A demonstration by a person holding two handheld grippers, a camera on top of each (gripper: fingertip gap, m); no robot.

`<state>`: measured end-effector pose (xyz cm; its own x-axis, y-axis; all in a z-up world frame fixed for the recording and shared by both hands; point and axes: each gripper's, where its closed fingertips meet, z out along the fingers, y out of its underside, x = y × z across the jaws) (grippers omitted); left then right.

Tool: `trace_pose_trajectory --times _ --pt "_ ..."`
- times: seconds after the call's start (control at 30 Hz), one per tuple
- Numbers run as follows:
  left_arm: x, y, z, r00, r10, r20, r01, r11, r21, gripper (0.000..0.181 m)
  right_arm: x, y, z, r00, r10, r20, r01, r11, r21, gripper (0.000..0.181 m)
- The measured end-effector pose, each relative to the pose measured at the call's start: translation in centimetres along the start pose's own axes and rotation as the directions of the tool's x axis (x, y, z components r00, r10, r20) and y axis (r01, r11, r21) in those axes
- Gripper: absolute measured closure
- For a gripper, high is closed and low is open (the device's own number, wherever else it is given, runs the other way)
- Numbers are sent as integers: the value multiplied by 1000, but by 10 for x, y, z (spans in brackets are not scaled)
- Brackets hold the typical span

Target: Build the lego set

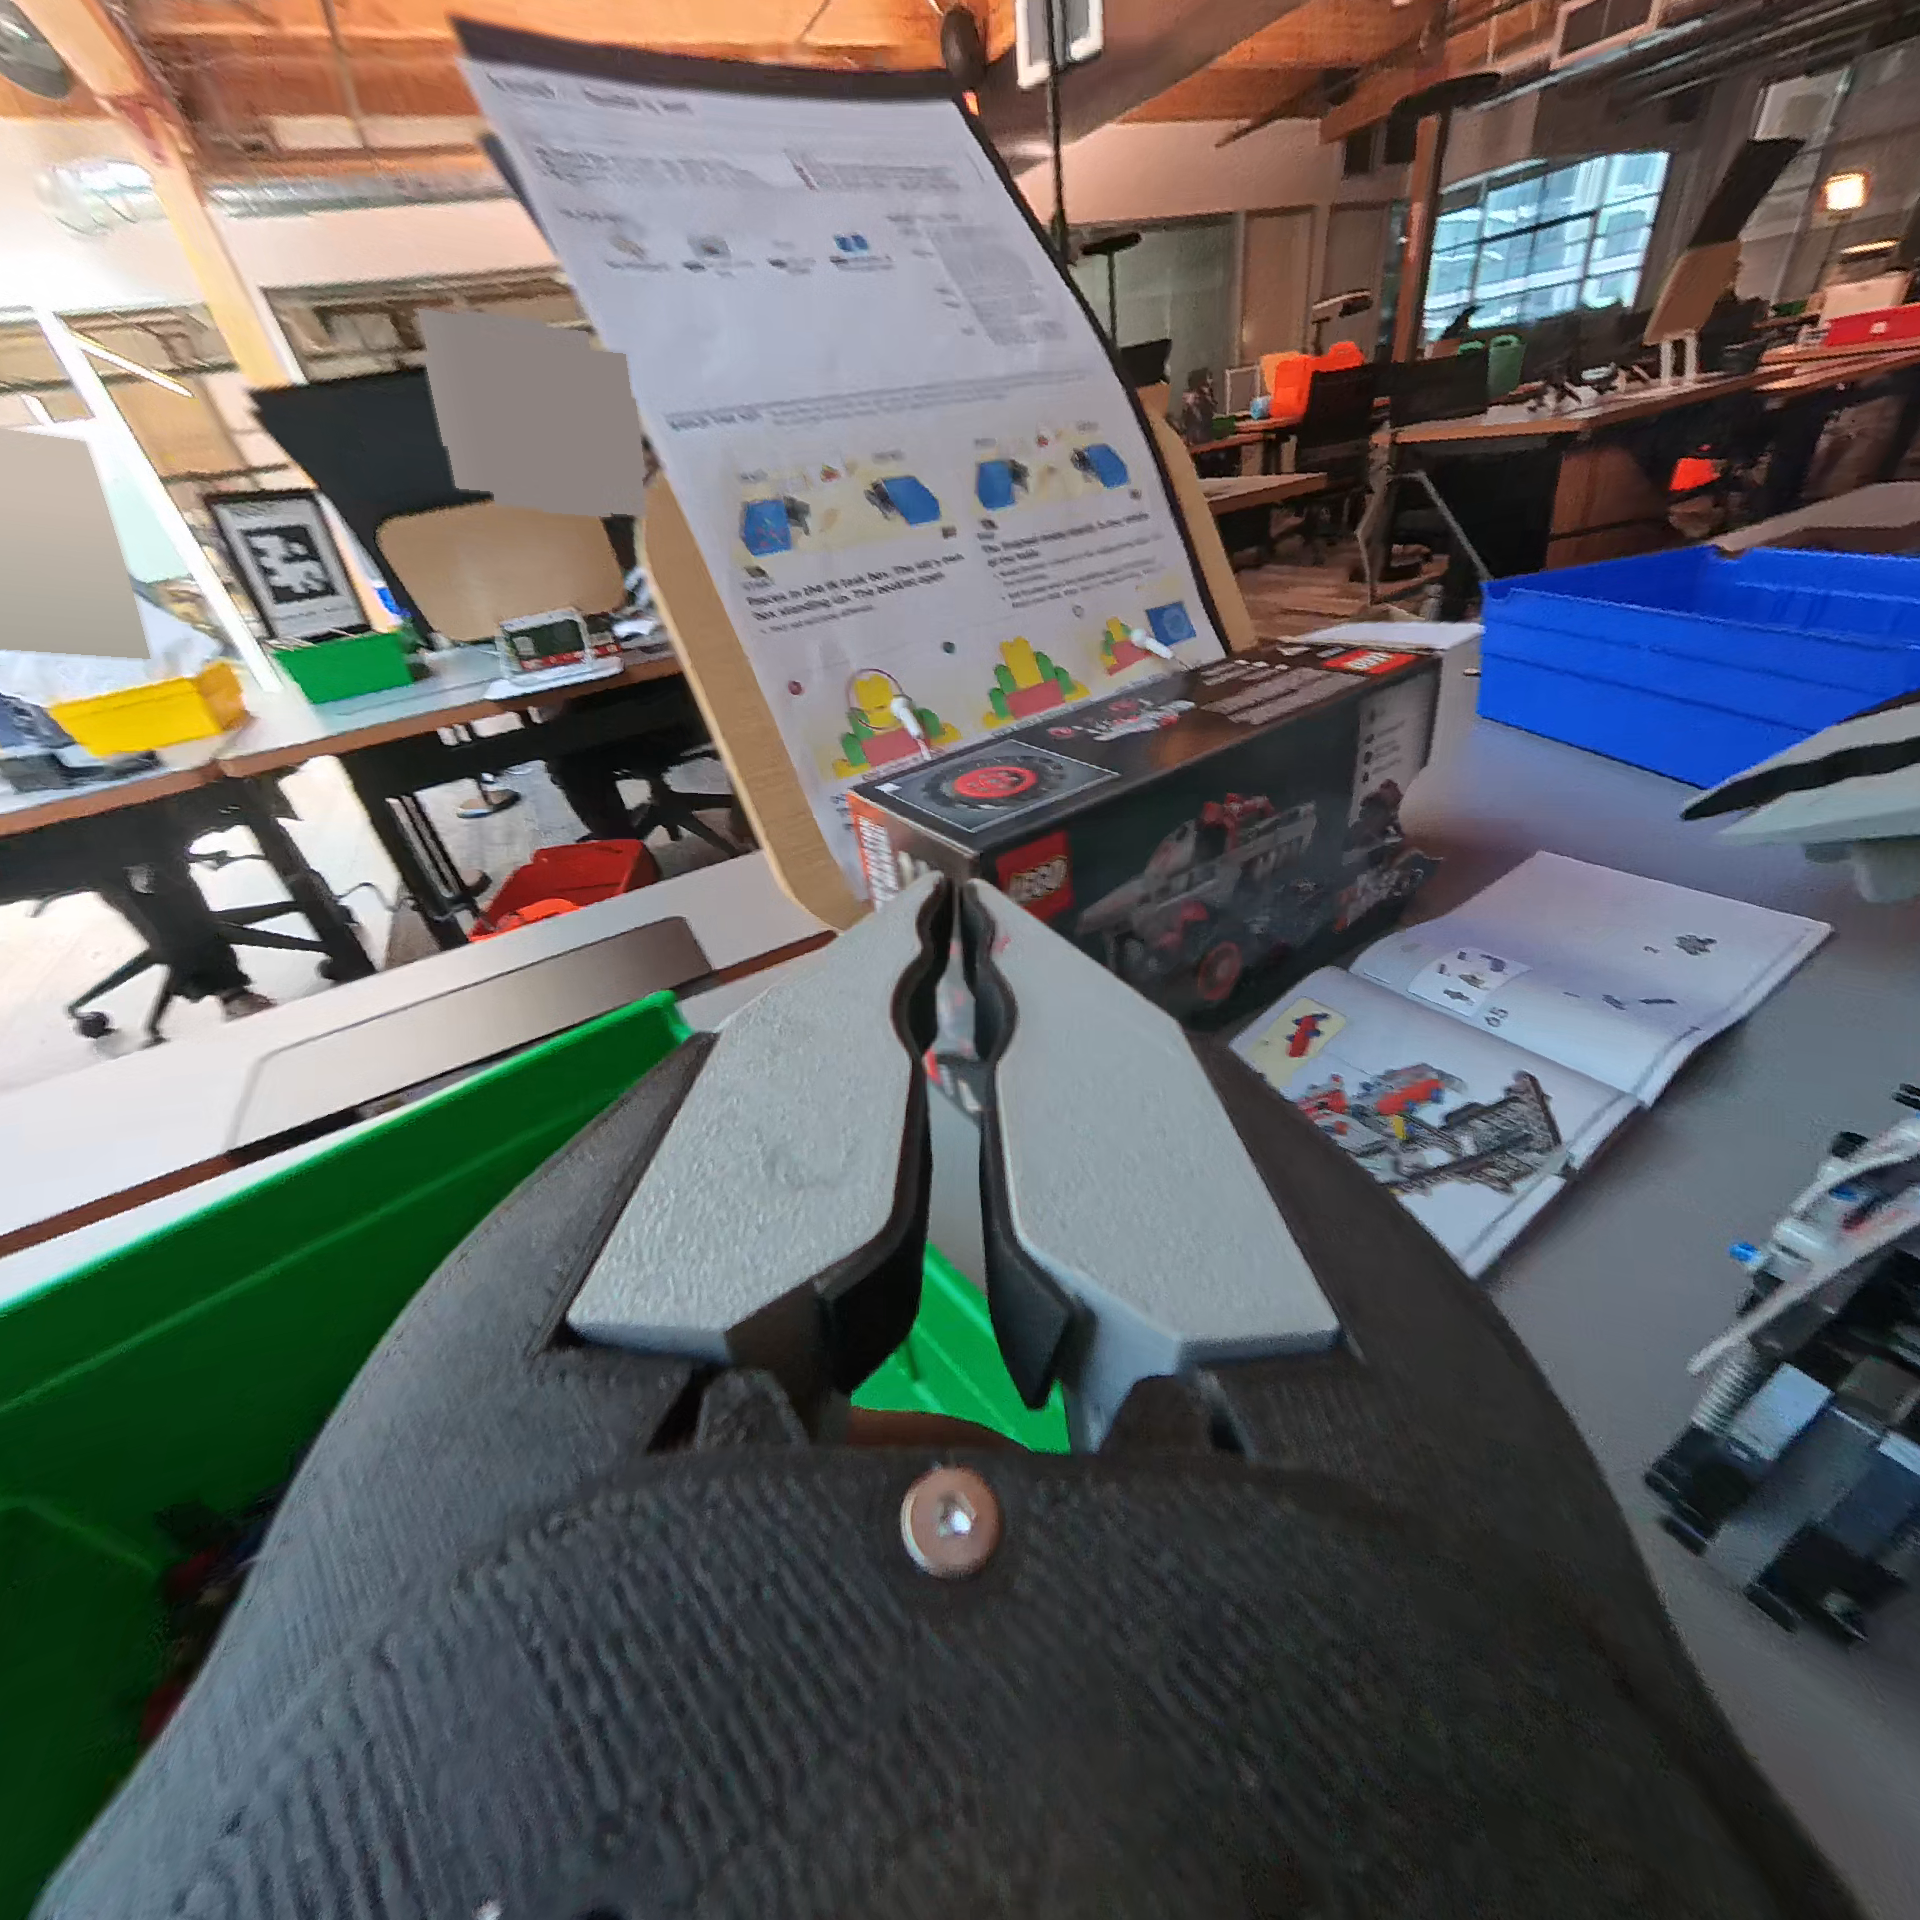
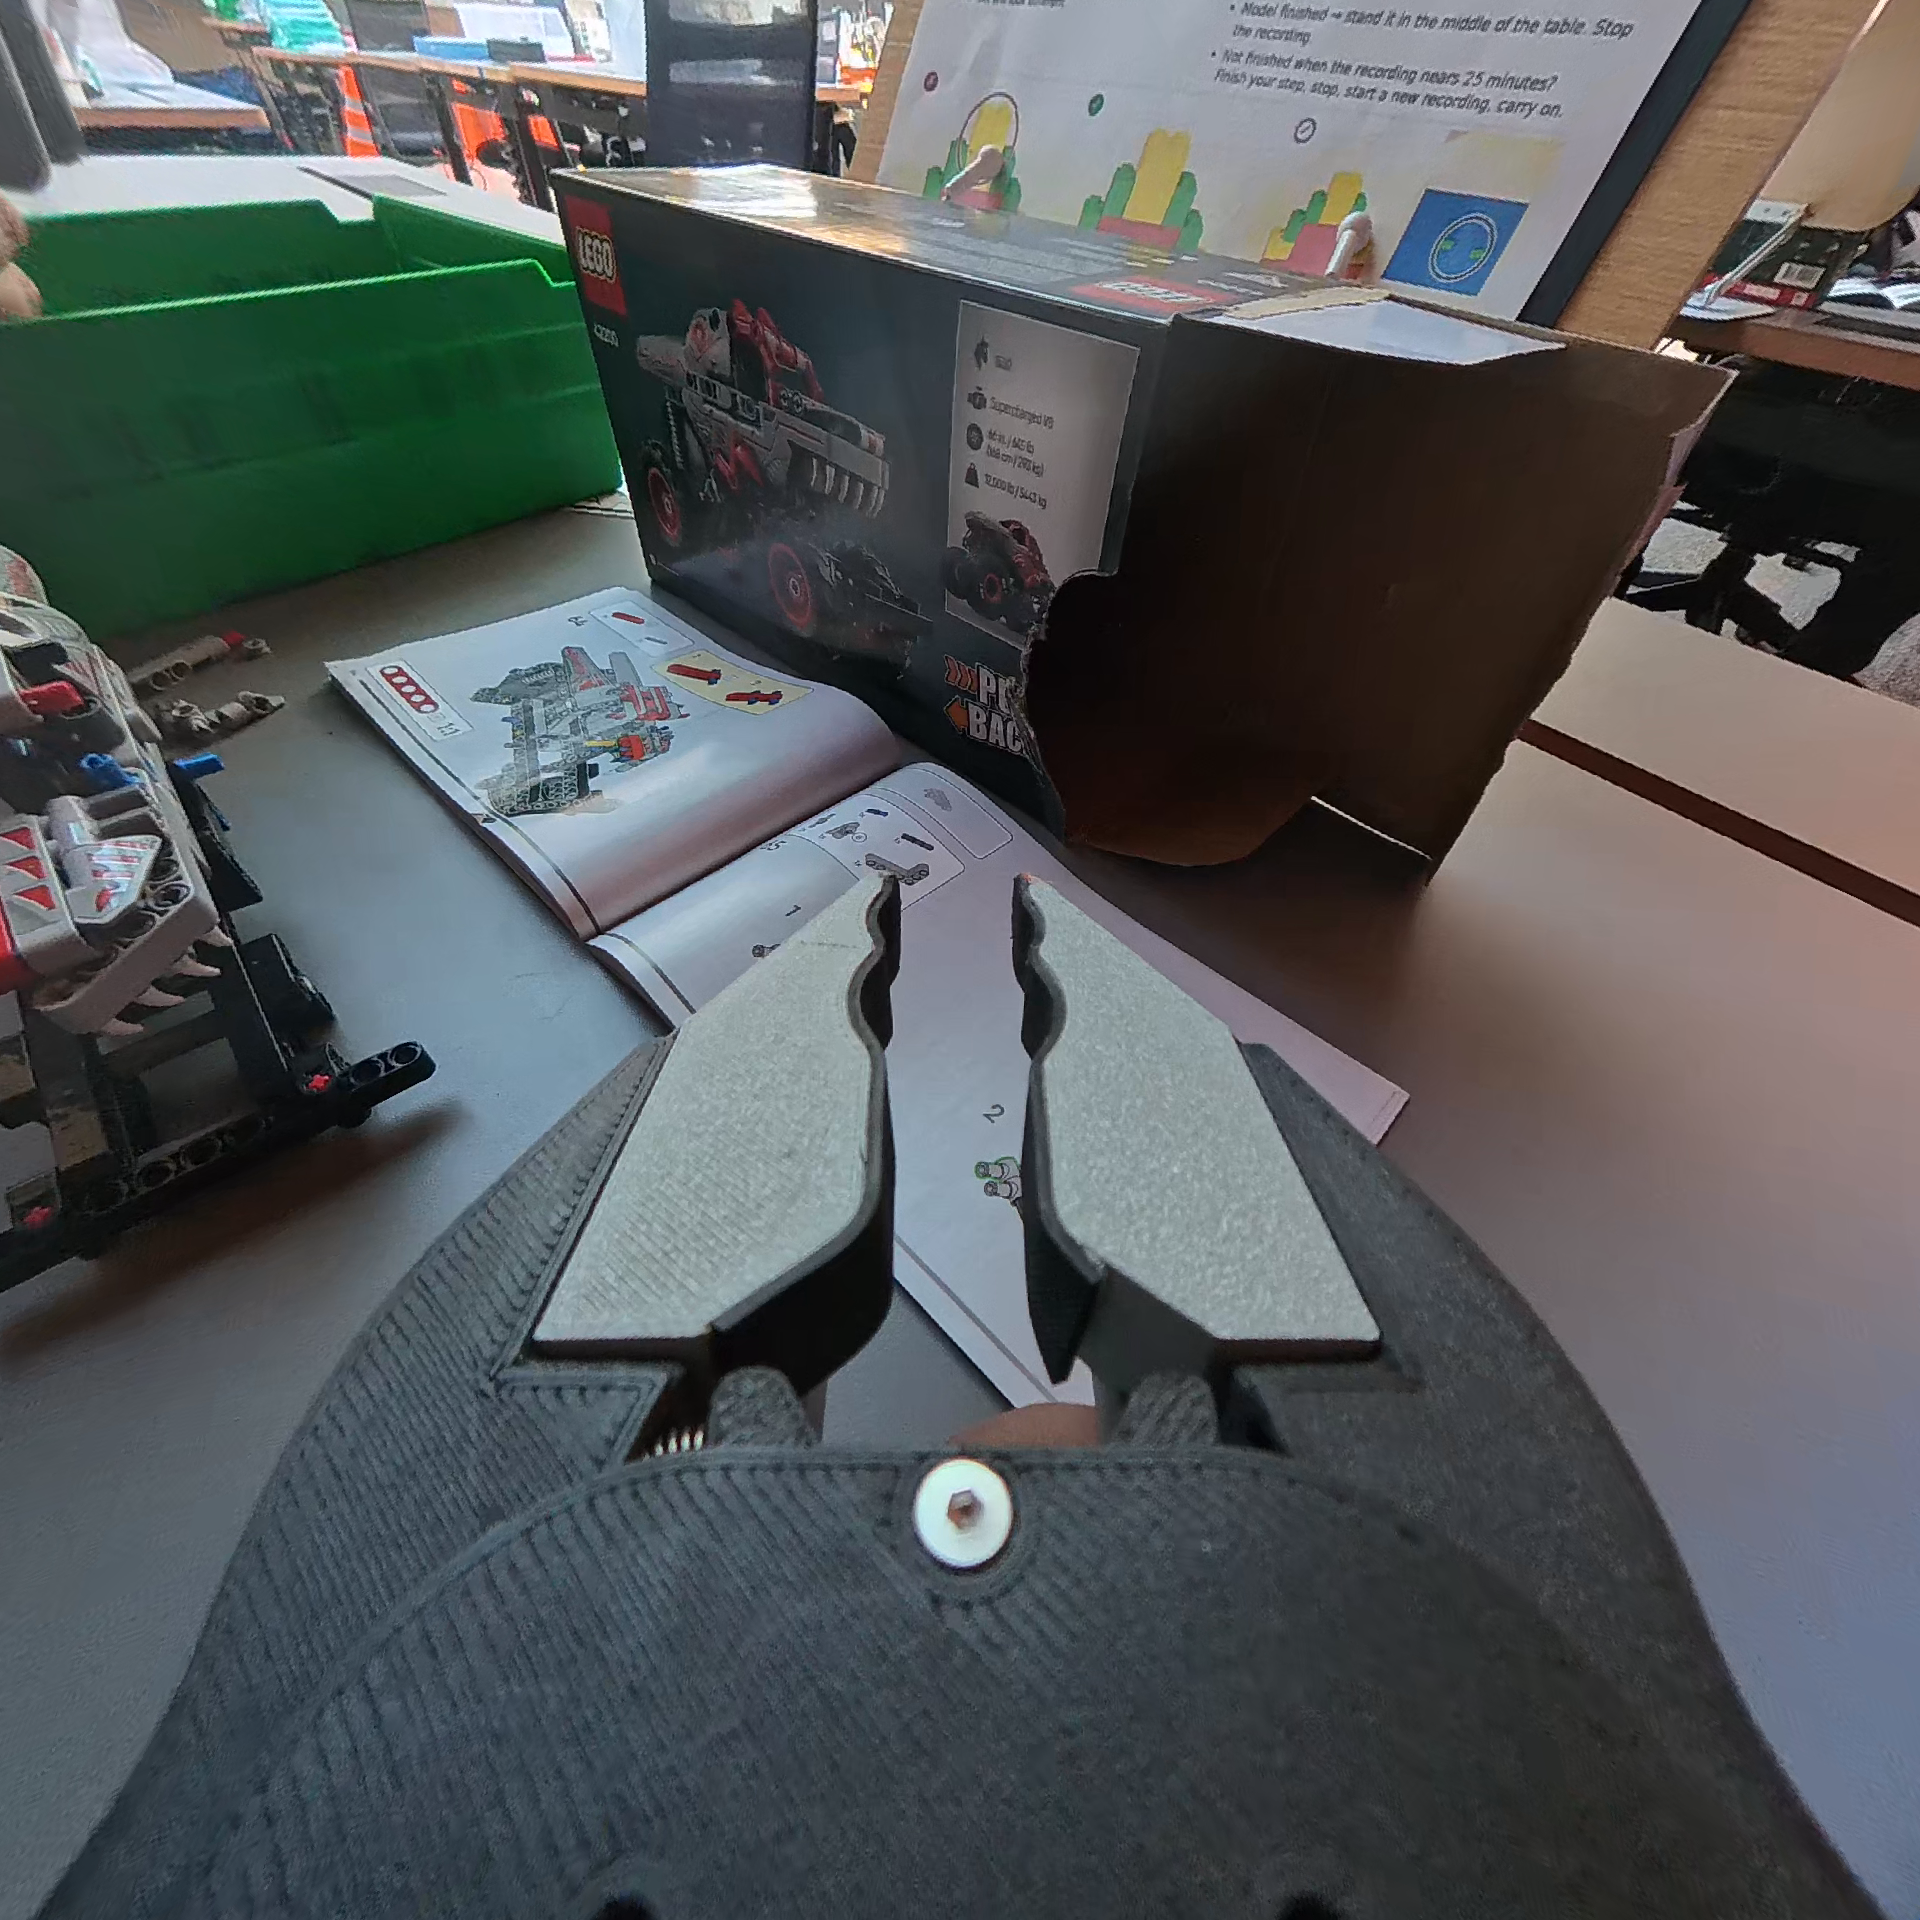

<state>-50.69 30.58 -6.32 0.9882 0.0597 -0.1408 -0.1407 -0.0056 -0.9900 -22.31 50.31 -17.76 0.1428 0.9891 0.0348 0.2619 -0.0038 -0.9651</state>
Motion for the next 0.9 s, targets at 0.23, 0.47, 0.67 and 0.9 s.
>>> trace_pose_trajectory --times 0.23,0.47,0.67,0.9 --pt "-46 -11 -46 997 8 73 -5 999 -33 178 4 -4 -4 1000 11 -10 -10 999 37 163" --pt "-93 20 -88 982 86 168 -42 968 -249 170 4 -2 -3 999 -30 -45 31 999 22 162" --pt "-95 35 -101 986 46 161 1 961 -278 168 3 1 0 997 -54 -53 54 999 -4 162" --pt "-77 36 -95 989 83 126 -44 956 -291 169 1 1 -1 997 -65 -47 64 998 -6 163"
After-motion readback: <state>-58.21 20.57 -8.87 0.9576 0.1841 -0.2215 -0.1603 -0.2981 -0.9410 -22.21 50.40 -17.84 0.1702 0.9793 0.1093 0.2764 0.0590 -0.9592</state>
